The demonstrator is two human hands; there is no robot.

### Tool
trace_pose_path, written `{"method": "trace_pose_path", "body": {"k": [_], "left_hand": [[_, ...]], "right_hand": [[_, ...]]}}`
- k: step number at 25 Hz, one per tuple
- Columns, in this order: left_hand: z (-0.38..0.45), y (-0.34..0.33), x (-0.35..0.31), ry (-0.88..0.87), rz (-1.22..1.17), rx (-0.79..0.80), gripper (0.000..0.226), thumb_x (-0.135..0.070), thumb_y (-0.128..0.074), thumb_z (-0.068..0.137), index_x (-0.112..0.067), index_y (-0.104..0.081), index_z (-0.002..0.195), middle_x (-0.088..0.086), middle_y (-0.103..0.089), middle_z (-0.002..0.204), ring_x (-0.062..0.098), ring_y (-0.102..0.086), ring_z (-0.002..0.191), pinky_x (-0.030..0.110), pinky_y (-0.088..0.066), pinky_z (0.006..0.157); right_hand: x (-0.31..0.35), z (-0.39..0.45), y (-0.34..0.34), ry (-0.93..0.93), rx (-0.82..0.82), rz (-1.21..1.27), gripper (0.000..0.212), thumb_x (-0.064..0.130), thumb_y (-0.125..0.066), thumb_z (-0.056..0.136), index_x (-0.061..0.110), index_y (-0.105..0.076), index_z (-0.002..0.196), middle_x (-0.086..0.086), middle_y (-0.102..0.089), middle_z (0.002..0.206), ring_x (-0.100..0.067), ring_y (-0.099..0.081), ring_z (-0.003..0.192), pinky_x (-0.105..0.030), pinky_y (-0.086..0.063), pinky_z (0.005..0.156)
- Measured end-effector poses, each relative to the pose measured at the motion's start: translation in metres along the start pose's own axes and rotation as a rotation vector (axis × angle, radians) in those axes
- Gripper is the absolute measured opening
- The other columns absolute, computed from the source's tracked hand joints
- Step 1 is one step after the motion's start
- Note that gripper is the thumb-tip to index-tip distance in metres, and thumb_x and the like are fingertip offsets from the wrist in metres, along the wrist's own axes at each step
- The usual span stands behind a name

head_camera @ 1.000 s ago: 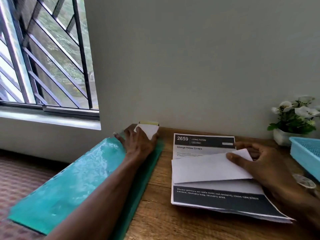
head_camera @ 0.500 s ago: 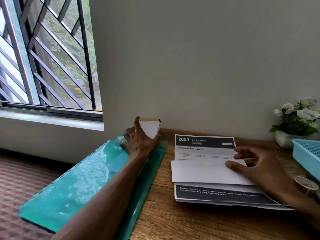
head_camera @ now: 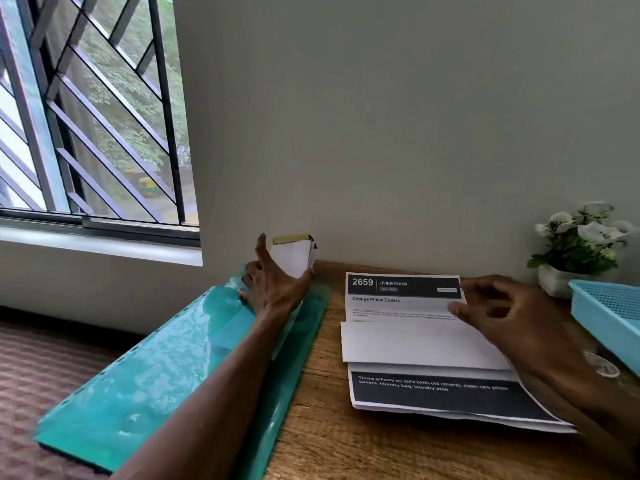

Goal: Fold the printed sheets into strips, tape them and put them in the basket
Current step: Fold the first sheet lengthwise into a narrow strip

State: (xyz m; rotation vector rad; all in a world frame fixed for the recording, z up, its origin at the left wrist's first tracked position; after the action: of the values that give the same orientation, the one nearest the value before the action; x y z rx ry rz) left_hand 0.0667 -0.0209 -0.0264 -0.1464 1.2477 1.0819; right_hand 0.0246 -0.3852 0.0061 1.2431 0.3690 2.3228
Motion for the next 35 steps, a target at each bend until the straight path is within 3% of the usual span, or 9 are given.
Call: {"method": "trace_pose_path", "body": {"k": [6, 9, 12, 16, 19, 21, 23, 28, 35], "left_hand": [[-0.001, 0.003, 0.003, 0.002, -0.08, -0.019, 0.125, -0.064, -0.084, 0.071, -0.043, 0.001, 0.161, 0.018, -0.042, 0.149, 0.04, -0.04, 0.137, 0.063, -0.029, 0.116], [-0.004, 0.004, 0.002, 0.018, -0.107, -0.035, 0.126, -0.069, -0.081, 0.071, -0.041, 0.002, 0.162, 0.017, -0.04, 0.151, 0.038, -0.04, 0.138, 0.062, -0.027, 0.118], [-0.005, 0.006, 0.0, 0.008, -0.152, -0.057, 0.125, -0.07, -0.079, 0.074, -0.04, 0.004, 0.162, 0.016, -0.04, 0.151, 0.036, -0.042, 0.137, 0.061, -0.029, 0.118], [-0.007, 0.006, -0.001, 0.022, -0.125, -0.061, 0.116, -0.05, -0.08, 0.082, -0.041, 0.003, 0.162, 0.014, -0.041, 0.152, 0.034, -0.043, 0.138, 0.056, -0.032, 0.119], [-0.001, 0.01, 0.0, 0.118, -0.163, -0.114, 0.078, -0.035, -0.073, 0.093, -0.036, -0.027, 0.157, 0.009, -0.049, 0.149, 0.03, -0.049, 0.135, 0.047, -0.036, 0.118], [0.002, 0.014, 0.002, 0.165, -0.203, -0.16, 0.04, -0.031, -0.063, 0.101, -0.029, -0.053, 0.14, 0.008, -0.057, 0.14, 0.027, -0.054, 0.126, 0.043, -0.043, 0.113], [0.002, 0.016, 0.003, 0.179, -0.24, -0.175, 0.023, -0.03, -0.059, 0.104, -0.024, -0.063, 0.126, 0.007, -0.061, 0.131, 0.025, -0.056, 0.119, 0.041, -0.046, 0.108], [0.004, 0.017, 0.005, 0.178, -0.338, -0.242, 0.019, -0.028, -0.056, 0.105, -0.022, -0.067, 0.119, 0.006, -0.065, 0.124, 0.024, -0.057, 0.113, 0.042, -0.049, 0.101], [0.005, 0.016, 0.006, 0.222, -0.374, -0.3, 0.02, -0.025, -0.052, 0.105, -0.022, -0.063, 0.121, 0.006, -0.064, 0.123, 0.024, -0.056, 0.113, 0.038, -0.048, 0.097]], "right_hand": [[0.103, 0.058, -0.076, 0.27, 0.311, -0.057, 0.019, 0.027, -0.083, 0.083, 0.023, -0.078, 0.101, 0.01, -0.078, 0.092, -0.002, -0.073, 0.084, -0.024, -0.06, 0.082], [0.131, 0.083, -0.149, 0.307, 0.416, -0.114, 0.026, 0.024, -0.076, 0.09, 0.018, -0.075, 0.115, 0.004, -0.076, 0.109, -0.005, -0.071, 0.093, -0.029, -0.061, 0.087], [0.129, 0.094, -0.199, 0.211, 0.393, -0.117, 0.029, 0.02, -0.073, 0.091, 0.012, -0.073, 0.119, -0.004, -0.075, 0.116, -0.016, -0.071, 0.1, -0.036, -0.061, 0.091], [0.114, 0.094, -0.217, 0.144, 0.269, -0.115, 0.03, 0.02, -0.08, 0.085, 0.011, -0.076, 0.114, -0.004, -0.076, 0.108, -0.015, -0.071, 0.099, -0.02, -0.051, 0.079], [0.105, 0.101, -0.219, 0.12, 0.229, -0.083, 0.043, 0.015, -0.083, 0.082, 0.011, -0.07, 0.124, -0.006, -0.074, 0.116, -0.016, -0.07, 0.101, -0.022, -0.053, 0.084], [0.101, 0.105, -0.22, 0.068, 0.245, -0.037, 0.05, 0.014, -0.087, 0.078, 0.012, -0.068, 0.124, -0.006, -0.074, 0.115, -0.017, -0.071, 0.099, -0.031, -0.06, 0.087], [0.097, 0.11, -0.222, 0.019, 0.241, 0.014, 0.051, 0.015, -0.09, 0.074, 0.013, -0.07, 0.121, -0.005, -0.075, 0.109, -0.017, -0.072, 0.097, -0.042, -0.062, 0.088], [0.102, 0.118, -0.22, 0.001, 0.158, 0.077, 0.039, 0.014, -0.093, 0.071, 0.016, -0.073, 0.103, -0.001, -0.075, 0.091, -0.017, -0.073, 0.089, -0.044, -0.063, 0.087], [0.115, 0.112, -0.217, -0.022, 0.223, 0.228, 0.041, 0.003, -0.091, 0.071, 0.009, -0.069, 0.106, -0.013, -0.072, 0.098, -0.024, -0.072, 0.091, -0.039, -0.065, 0.076]]}}
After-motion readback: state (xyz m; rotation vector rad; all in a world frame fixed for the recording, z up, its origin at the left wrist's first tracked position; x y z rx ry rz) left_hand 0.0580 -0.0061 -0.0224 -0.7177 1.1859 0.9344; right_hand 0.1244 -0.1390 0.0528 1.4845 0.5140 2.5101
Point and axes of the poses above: each hand's wrist, its own z-axis towards the middle knuckle, its own y-axis out of the back of the hand, x = y × z, the point moved 3 cm from there along z, towards the middle knuckle
